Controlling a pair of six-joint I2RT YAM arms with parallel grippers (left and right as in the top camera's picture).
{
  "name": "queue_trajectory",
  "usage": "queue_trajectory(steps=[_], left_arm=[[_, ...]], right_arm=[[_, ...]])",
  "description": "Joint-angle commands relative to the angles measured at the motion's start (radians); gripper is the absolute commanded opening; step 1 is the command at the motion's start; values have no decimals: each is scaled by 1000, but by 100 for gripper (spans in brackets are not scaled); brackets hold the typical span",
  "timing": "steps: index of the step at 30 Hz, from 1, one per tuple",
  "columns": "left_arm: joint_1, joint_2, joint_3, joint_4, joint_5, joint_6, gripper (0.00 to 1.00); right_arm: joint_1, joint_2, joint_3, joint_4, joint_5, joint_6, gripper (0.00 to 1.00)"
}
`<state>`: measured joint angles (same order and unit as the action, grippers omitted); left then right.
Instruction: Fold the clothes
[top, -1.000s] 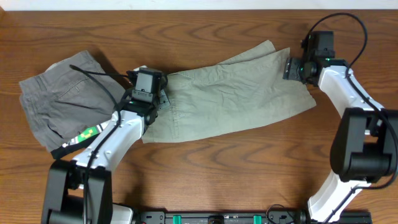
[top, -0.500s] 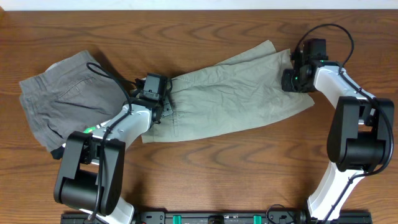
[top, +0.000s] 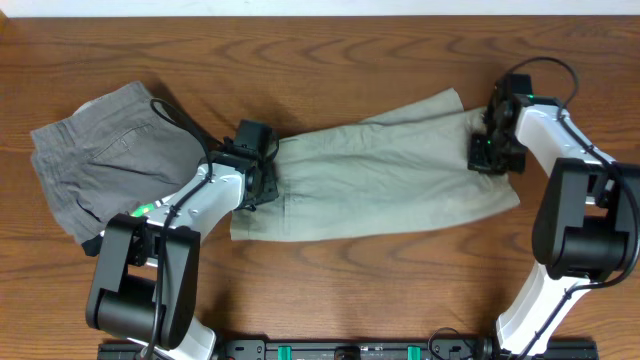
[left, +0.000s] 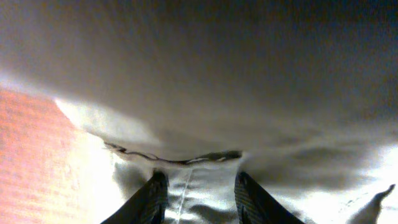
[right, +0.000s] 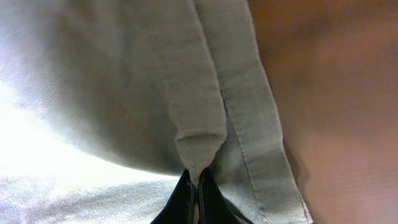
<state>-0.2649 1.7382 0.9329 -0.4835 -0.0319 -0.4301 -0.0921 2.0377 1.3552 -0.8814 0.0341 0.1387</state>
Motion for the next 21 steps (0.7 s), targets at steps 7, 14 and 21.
queue_trajectory(steps=[7, 14, 21], left_arm=[[5, 27, -34, -130, -2, 213, 38], [5, 22, -33, -129, -2, 213, 38], [5, -96, -14, -127, -1, 213, 38]], right_arm=[[-133, 29, -166, -95, 169, 189, 1], [-213, 29, -224, -100, 172, 258, 1], [-251, -49, -224, -106, 172, 273, 1]])
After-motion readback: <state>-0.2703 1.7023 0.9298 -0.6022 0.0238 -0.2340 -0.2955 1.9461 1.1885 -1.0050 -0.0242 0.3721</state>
